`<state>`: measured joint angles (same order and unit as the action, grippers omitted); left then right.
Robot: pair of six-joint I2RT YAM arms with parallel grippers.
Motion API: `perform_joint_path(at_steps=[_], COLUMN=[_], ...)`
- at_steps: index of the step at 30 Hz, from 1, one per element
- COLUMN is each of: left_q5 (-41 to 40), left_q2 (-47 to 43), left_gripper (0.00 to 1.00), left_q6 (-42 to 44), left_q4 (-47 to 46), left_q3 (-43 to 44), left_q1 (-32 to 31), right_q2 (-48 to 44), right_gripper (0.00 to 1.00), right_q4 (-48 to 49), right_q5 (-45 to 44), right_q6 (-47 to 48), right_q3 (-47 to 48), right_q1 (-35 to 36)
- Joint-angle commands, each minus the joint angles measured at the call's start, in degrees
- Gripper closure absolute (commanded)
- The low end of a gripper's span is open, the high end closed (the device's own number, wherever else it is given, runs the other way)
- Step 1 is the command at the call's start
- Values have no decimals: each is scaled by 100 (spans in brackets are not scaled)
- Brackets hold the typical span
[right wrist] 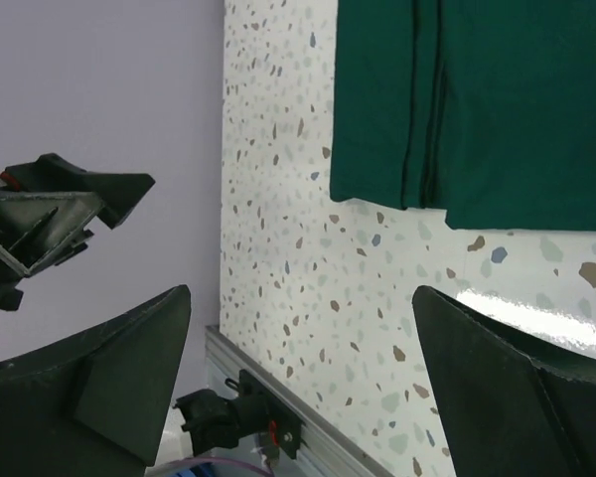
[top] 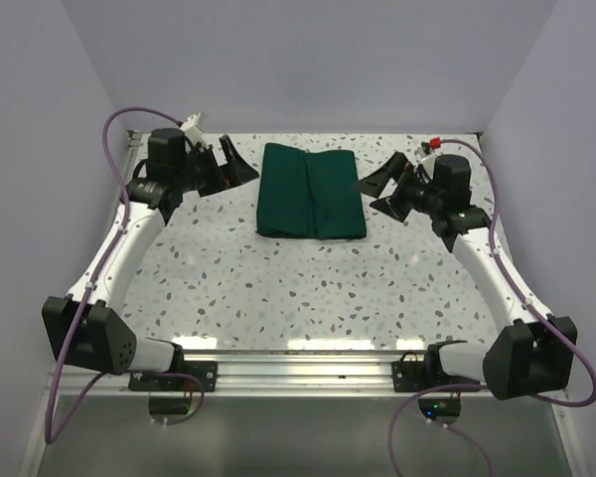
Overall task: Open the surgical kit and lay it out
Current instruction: Open the surgical kit at the center of the board.
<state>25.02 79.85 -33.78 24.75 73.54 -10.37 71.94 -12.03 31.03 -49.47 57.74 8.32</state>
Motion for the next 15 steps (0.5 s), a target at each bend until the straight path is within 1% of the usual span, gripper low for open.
perform_joint_path(at_steps=[1,3,4,5,6,7,8,9,10,11,12,13,15], left_q5=[-365,-707,-935,-1607,-1901,-2156,-2472,-2475,-2614,-2537,-2545,-2606,-2669], left_q2=[-373,-540,-706,-786,-865,-1032,-1129,-1330,-1445,-1559,-1787,-1894,-2253], left_gripper=[0,0,0,0,0,0,1,1,1,5,6,7,7], left_q6=[468,626,801,864,917,1013,1031,1023,979,970,926,778,663], left_q4=[301,555,687,854,1169,1277,1330,1409,1401,1383,1392,1418,1427], left_q3=[337,267,232,127,47,-66,-372,-532,-716,-1057,-1217,-1367,-1780], left_q1=[-26,-53,-70,-123,-149,-158,-158,-158,-158,-158,-158,-167,-167], right_q2=[47,406,556,680,820,1256,1504,1820,2284,2524,2692,2972,3220], right_gripper=[1,1,1,1,1,1,1,1,2,2,3,3,4], right_q4=[-262,-413,-666,-904,-1219,-2162,-2555,-2915,-3423,-3576,-3682,-3718,-3788], right_q5=[-52,-1,-61,-244,-1168,-1726,-2158,-2823,-3039,-3215,-3339,-3592,-3813], right_q6=[-19,104,287,837,1139,1437,1884,2019,2108,2169,2179,2187,2214], right_q3=[562,984,1185,1422,2051,2475,2888,3623,3927,4165,4498,4597,4903], right_q1=[12,56,152,536,818,1116,1650,1838,2006,2216,2296,2410,2464])
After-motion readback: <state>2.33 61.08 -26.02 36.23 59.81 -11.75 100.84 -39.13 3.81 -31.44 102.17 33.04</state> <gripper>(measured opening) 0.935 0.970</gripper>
